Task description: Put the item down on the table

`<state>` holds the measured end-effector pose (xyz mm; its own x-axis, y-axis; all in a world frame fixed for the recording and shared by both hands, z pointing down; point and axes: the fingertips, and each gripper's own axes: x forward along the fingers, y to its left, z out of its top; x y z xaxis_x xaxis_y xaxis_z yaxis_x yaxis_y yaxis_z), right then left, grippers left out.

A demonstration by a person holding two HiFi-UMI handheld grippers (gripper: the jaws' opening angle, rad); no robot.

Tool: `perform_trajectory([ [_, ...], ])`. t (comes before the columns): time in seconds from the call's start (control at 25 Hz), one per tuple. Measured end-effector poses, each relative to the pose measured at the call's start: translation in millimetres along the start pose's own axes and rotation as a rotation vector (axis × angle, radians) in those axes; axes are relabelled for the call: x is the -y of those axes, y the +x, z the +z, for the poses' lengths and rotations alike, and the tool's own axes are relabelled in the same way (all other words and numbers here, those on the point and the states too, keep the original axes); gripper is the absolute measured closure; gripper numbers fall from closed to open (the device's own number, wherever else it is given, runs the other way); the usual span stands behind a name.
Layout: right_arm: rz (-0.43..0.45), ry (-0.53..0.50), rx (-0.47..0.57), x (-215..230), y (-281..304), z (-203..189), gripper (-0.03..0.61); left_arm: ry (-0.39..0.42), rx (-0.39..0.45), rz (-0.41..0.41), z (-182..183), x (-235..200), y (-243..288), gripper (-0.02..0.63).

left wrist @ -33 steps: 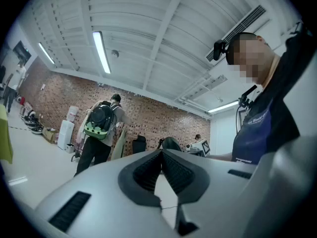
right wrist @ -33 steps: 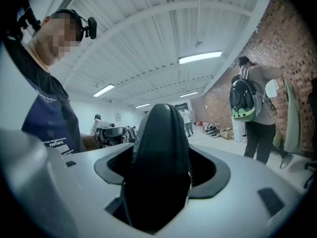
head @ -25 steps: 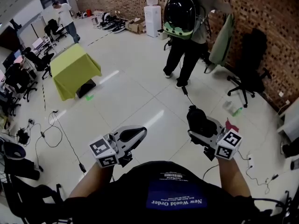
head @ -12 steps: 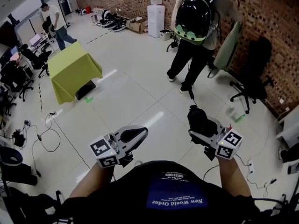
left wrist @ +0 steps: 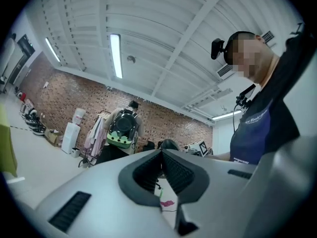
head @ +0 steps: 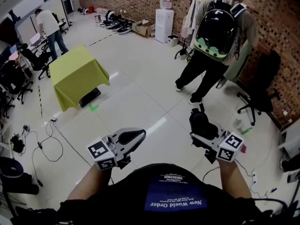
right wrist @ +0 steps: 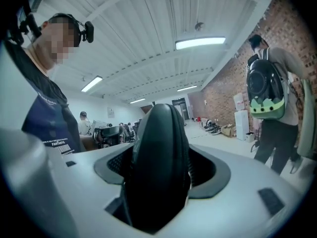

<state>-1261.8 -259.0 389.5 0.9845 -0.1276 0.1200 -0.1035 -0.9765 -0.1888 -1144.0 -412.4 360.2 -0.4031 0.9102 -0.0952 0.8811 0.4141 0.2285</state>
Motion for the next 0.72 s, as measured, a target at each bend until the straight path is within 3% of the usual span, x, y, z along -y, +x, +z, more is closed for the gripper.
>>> perform_trajectory([
  [0.24, 0.029, 0.015, -0.016, 54, 61, 9, 0.265, -0.005, 0.010, 0.036, 11, -67, 12, 0.609],
  [0.72, 0.236, -0.035, -0.042, 246, 174, 66, 0.265, 0.036, 0.055, 0.246, 46, -224, 125, 0.609],
])
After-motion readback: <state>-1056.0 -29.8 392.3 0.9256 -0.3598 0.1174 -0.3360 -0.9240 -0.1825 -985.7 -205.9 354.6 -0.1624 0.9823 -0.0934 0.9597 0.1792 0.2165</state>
